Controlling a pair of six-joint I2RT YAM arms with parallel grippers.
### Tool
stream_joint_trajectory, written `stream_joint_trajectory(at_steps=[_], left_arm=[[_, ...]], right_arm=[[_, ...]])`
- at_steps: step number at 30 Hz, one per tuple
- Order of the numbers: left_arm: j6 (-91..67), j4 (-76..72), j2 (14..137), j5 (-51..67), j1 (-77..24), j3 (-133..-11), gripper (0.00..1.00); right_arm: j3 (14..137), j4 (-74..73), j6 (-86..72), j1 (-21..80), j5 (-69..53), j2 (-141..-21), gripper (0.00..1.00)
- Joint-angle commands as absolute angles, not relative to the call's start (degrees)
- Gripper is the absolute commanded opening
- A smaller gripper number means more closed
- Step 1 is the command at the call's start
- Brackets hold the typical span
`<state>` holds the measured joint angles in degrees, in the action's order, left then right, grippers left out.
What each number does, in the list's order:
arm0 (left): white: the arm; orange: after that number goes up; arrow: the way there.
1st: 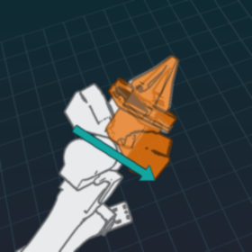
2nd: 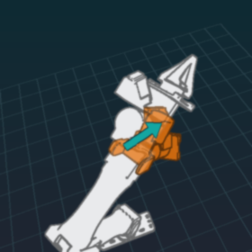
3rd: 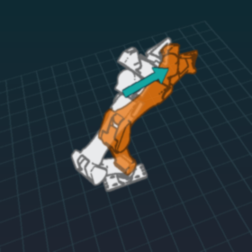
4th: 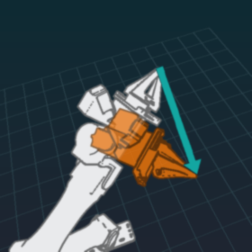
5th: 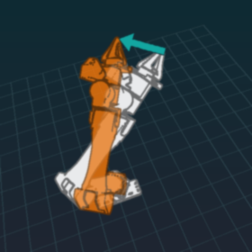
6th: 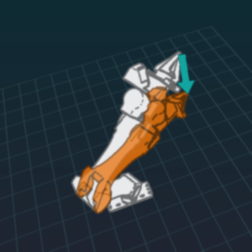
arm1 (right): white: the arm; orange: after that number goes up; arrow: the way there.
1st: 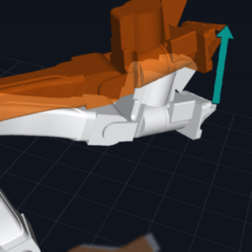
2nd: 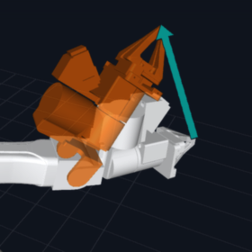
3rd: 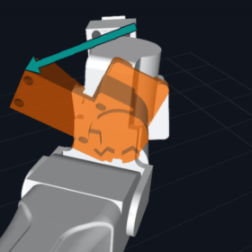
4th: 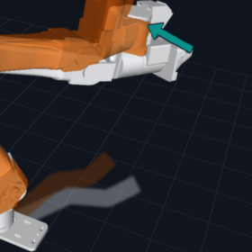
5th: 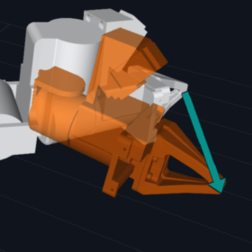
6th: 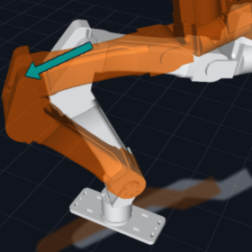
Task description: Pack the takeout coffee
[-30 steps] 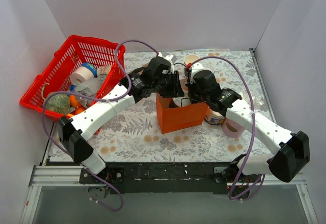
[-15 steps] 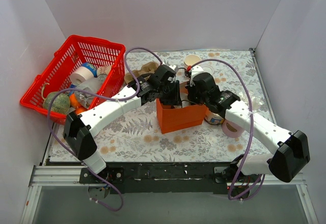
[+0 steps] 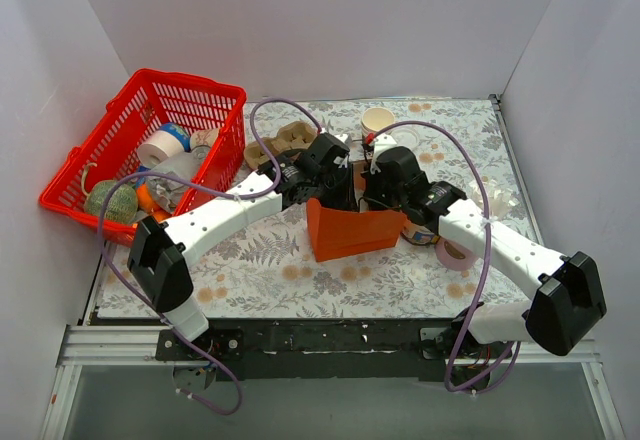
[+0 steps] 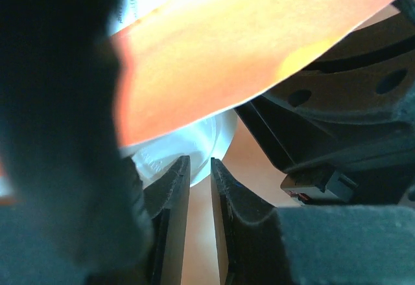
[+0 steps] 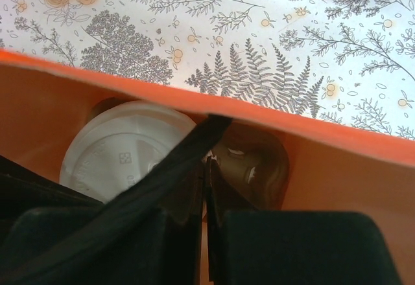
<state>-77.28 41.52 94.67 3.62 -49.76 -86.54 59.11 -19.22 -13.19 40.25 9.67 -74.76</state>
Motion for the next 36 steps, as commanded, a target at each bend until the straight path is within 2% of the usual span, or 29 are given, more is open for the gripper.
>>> stream_joint_trajectory(at_steps=[1, 6, 9, 13, 27, 36], left_arm=[[-78.40, 43.07, 96.06, 2.99, -50.18, -84.20, 0.19], [-79.36, 42.63, 96.77, 3.69, -50.27, -83.15, 0.17], [-79.54, 42.63, 96.42, 3.69, -50.54, -82.97, 0.16], [-79.72, 42.71, 95.98, 3.60, -50.62, -82.27, 0.16], [-80.95, 43.33, 96.77, 2.55, -50.71, -81.21, 0.13], [-80.77, 44.21, 96.59, 1.93, -50.71, -82.00, 0.13]], right_arm=[[58.18, -17.40, -14.94, 40.52, 7.38, -75.50, 0.05], [57.48, -16.87, -15.73, 40.52, 6.50, -75.59, 0.10], [57.74, -17.23, -16.00, 40.52, 6.24, -75.06, 0.19], [58.18, -17.14, -16.52, 40.52, 5.72, -73.92, 0.20], [59.15, -17.93, -18.81, 40.52, 4.57, -71.72, 0.36], [60.82, -19.25, -20.65, 40.52, 5.71, -69.70, 0.42]])
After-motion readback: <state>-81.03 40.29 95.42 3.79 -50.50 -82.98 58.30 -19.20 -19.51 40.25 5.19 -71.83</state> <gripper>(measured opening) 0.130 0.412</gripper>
